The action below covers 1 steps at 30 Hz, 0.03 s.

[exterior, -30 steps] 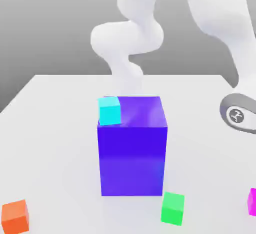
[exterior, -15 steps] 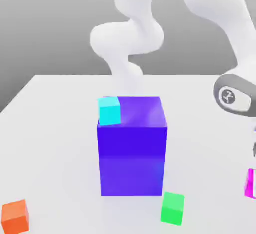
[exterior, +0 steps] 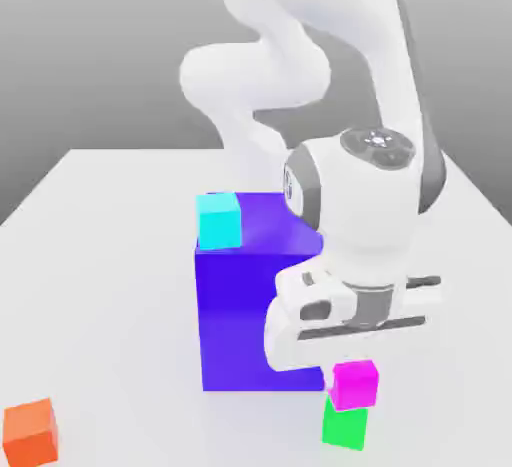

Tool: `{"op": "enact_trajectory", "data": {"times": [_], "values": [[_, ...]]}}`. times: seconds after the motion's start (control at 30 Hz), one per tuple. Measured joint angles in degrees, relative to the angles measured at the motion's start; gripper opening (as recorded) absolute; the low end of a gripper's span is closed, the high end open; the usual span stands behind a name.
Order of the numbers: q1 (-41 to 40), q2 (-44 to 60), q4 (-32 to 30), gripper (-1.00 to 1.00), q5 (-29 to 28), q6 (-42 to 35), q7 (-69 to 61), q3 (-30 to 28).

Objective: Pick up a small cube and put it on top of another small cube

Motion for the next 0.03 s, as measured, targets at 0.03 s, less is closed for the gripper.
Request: {"op": "enact_trajectory", "data": {"times": [0.03], "values": [[0.0, 0.0, 0.0, 1.0, 0.0, 0.0, 0.0, 0.0]]}}
